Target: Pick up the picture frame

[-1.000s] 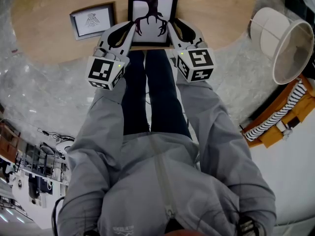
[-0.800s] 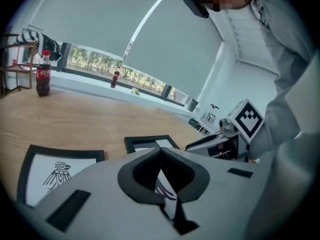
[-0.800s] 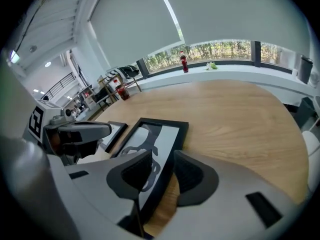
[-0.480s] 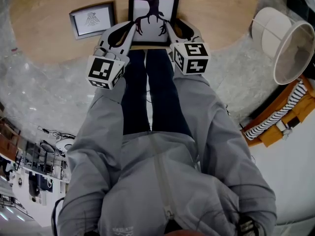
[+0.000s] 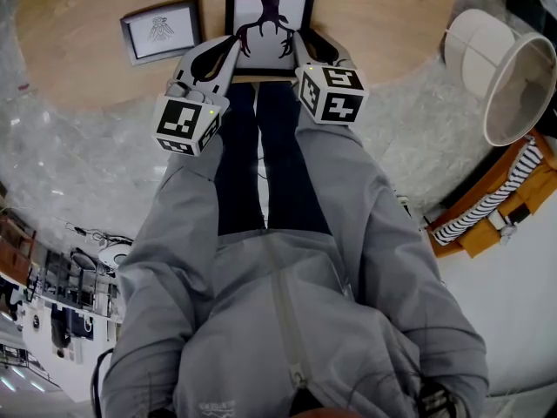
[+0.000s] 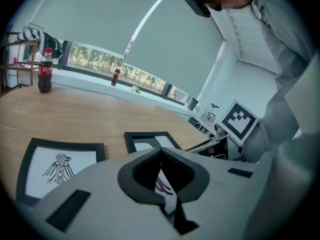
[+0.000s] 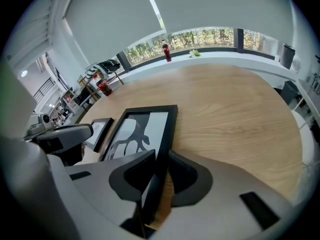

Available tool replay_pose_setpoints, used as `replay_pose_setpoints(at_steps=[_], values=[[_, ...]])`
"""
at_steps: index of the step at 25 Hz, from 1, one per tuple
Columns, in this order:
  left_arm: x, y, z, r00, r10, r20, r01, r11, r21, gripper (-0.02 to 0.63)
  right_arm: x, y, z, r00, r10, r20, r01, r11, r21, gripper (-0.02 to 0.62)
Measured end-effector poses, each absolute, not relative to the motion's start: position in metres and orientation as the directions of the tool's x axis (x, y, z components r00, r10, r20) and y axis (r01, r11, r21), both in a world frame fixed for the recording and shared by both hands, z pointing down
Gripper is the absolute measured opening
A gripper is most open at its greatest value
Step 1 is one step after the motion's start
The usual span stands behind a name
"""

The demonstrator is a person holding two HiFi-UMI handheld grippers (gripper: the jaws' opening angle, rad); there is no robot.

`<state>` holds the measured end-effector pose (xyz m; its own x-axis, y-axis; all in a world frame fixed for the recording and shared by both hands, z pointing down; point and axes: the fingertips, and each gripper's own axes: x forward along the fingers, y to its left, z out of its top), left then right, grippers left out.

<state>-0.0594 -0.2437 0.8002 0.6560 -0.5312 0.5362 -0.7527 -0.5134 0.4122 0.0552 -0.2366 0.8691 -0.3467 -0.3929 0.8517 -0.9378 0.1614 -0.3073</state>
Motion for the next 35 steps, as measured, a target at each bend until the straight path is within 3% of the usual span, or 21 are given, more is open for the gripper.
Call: replay_pose_setpoints(at_steps=[13,23,35], values=[[-0.068,-0.217,0.797,0.648,-0.522,0.555,-0.760,-0.502,0.414,0.018,0.056,-0.183,0.864,-0.328,-0.341,0.881,-0.945,0.128,-0.302,0.091],[-0.100,-0.167,0.817,0.598,-0.484,0.639,-0.799,-0.427,0.424,0.018,0.054,-0.152,0.864,-0.320,-0.304,0.897,-0.947,0.120,-0.298,0.087],[-0.101,-0.110,0.842,0.671,-0.357,0.650,-0.741,-0.338,0.580,0.023,0.050,-0.130,0.867,-0.322,-0.266,0.909,-0.946,0.126,-0.299,0.087]])
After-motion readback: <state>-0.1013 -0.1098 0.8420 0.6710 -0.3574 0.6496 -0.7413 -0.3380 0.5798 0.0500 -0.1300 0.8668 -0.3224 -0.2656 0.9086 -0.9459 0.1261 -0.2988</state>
